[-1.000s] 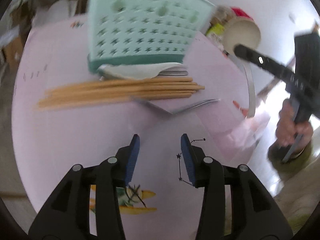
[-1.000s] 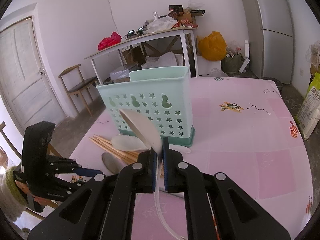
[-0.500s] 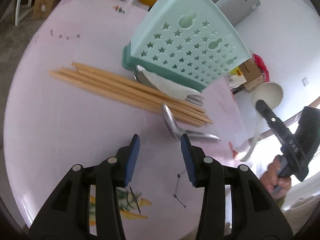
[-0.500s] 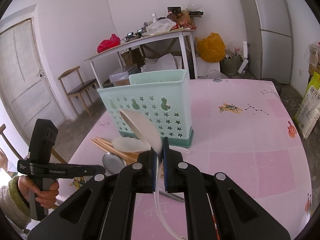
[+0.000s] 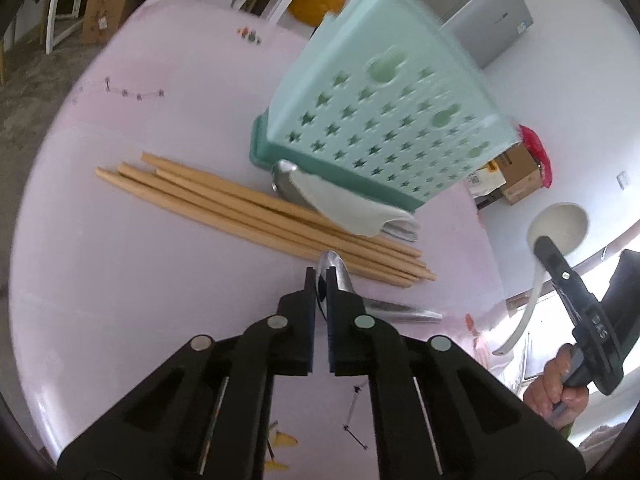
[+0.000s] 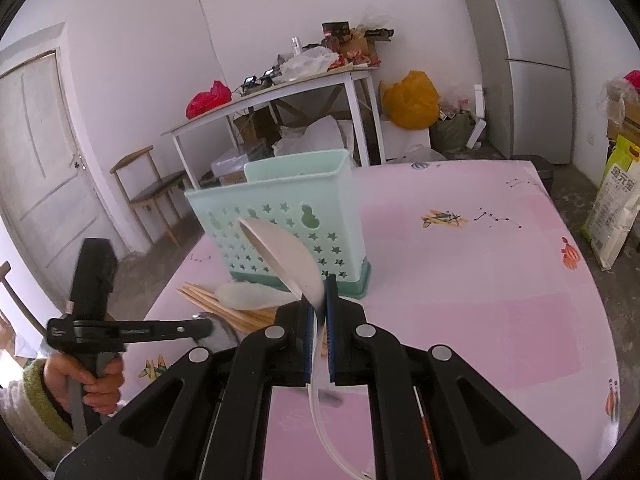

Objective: Organize utensils

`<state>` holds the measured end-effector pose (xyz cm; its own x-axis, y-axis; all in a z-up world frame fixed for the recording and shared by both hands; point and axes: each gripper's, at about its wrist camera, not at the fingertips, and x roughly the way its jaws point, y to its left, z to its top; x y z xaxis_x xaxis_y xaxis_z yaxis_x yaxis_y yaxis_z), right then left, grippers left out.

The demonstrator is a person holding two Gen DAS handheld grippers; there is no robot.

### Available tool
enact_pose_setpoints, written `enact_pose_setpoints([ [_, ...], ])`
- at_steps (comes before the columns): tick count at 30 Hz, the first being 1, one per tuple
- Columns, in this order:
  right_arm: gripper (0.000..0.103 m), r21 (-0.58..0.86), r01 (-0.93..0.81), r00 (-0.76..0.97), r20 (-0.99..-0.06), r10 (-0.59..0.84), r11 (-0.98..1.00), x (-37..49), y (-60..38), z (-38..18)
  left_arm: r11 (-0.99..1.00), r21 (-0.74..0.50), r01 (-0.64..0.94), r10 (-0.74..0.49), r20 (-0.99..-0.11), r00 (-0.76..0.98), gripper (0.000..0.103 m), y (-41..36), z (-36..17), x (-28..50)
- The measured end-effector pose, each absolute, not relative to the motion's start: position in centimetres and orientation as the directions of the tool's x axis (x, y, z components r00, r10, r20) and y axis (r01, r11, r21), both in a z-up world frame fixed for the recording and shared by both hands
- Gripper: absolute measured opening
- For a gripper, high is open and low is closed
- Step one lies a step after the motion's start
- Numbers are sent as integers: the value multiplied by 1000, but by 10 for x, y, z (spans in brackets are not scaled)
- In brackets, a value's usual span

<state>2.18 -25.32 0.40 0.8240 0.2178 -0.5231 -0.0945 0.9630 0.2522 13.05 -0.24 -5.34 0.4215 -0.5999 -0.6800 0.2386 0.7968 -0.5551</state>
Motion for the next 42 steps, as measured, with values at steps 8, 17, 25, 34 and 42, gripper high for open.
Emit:
enact_pose_setpoints([
  [8,6,243,-80,853,-485,192,967,15,-262,17,809,-498,311,-581,-598,552,1,25,20,90],
  [17,6,243,-88,868,-458,194,966,9,-265,26,882,-299,364,-457,-358,814,1,54,138,73],
  [25,6,238,-83,870,-457,187,968,6,-264,29,957,128,261,-217,-283,934,1,6,162,106],
  [34,6,231,-80,863,-471,184,970,11,-264,27,913,307,269,-154,-352,923,1,-42,122,149],
  [42,6,231,-87,865,-464,189,969,17,-261,30,924,-45,380,-358,-453,816,22,-21,95,170],
])
